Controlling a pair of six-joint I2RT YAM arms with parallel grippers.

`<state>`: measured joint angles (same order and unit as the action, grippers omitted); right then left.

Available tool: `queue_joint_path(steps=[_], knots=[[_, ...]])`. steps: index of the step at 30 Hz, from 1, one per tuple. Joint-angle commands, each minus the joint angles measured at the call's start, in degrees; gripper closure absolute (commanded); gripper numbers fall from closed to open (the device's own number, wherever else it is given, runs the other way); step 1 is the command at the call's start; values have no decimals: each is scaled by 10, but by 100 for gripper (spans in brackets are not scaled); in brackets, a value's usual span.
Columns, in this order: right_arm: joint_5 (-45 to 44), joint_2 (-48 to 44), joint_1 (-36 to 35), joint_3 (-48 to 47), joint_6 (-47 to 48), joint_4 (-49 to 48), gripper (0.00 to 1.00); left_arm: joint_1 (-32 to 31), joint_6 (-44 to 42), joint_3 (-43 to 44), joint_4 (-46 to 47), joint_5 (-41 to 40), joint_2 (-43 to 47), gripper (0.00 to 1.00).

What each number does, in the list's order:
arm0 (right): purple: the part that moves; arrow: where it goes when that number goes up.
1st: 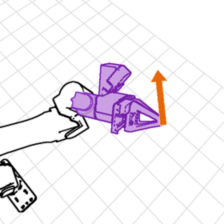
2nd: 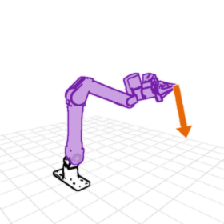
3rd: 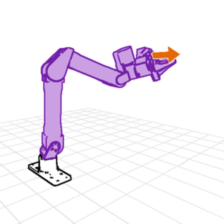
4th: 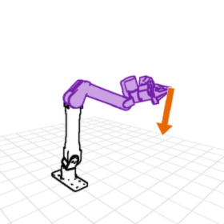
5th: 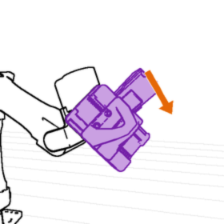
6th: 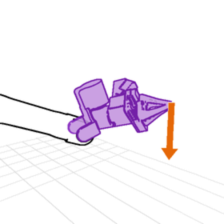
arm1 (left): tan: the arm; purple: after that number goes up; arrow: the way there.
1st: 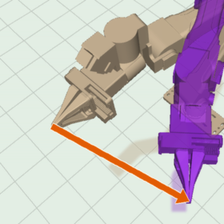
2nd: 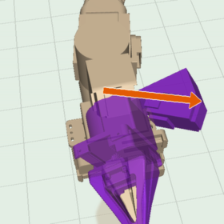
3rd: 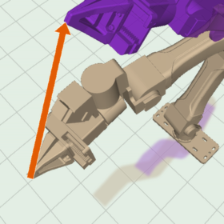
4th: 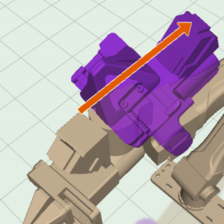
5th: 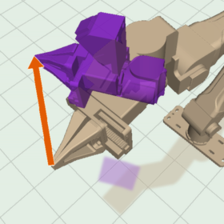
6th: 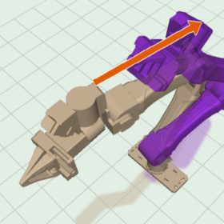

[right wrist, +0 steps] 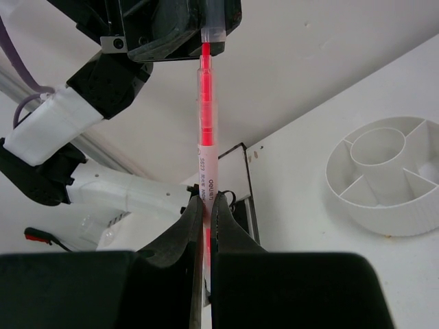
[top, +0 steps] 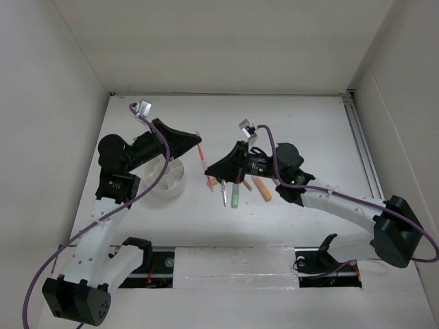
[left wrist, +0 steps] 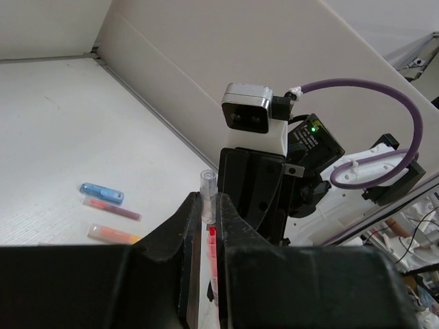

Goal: Sort the stationery into containers
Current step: Close the pen cap on the pen.

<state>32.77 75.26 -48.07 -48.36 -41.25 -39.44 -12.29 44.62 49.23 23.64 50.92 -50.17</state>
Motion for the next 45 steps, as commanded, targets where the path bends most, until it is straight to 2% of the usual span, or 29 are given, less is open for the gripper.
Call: queue_joint_path(steps=[1, 14, 17, 21, 27, 45], knots=[[-10, -10, -4, -22, 18, -31, 100, 2, -8, 9, 18, 3, 10, 100], [-10, -20, -4, -10, 23, -26, 100, 14, 19, 19, 51, -28, 10, 100], [-18, -27, -4, -4, 23, -26, 100, 54, 56, -7, 97, 8, 10, 100], [-24, -32, -4, -4, 29, -13, 100, 54, 84, -20, 142, 34, -11, 100], [-24, -14, -4, -28, 35, -5, 100, 54, 71, -20, 106, 37, 2, 100], [-24, 18, -4, -39, 41, -12, 100, 54, 71, -20, 113, 37, 2, 100]])
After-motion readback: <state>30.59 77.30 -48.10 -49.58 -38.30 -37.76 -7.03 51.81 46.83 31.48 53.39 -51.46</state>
